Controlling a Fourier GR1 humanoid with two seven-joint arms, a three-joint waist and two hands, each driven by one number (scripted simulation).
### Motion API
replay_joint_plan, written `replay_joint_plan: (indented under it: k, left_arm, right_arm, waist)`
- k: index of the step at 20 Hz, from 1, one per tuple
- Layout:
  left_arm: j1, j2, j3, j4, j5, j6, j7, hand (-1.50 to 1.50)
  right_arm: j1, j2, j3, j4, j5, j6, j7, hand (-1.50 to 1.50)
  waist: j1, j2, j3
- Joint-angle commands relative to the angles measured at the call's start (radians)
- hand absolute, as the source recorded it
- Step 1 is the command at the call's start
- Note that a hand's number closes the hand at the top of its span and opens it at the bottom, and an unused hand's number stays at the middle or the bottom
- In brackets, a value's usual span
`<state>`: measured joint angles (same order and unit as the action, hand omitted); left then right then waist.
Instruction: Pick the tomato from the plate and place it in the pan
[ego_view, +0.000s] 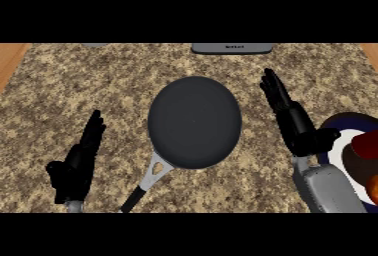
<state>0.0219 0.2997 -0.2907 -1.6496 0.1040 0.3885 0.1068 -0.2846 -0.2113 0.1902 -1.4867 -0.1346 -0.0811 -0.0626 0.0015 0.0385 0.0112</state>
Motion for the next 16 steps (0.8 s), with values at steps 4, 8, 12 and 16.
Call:
replay_joint_plan:
  k: [4,8,12,16]
  left_arm:
    - [0.060,0.117,0.045,0.024,-0.055,-0.028,-0.004,0.00]
    - [0.072,0.114,0.032,0.048,-0.059,-0.033,0.001,0.00]
    - [0.060,0.144,0.047,0.055,-0.043,-0.076,0.001,0.00]
    - [0.060,0.155,0.051,0.057,-0.032,-0.107,-0.010,0.00]
  right_arm:
    - [0.115,-0.201,-0.266,-0.055,-0.354,0.341,-0.089,-1.50]
    - [0.236,-0.376,-0.419,0.118,-0.235,0.255,-0.059,-1.50]
    - [0.367,-0.459,-0.566,0.303,-0.414,0.481,-0.109,-1.50]
    - [0.427,-0.660,-0.586,0.395,-0.227,0.634,-0.291,-1.50]
  waist:
    - [-0.028,-0.042,-0.007]
    - [-0.079,-0.029,-0.007]
    - [-0.056,-0.032,-0.006]
    - [-0.025,-0.033,-0.006]
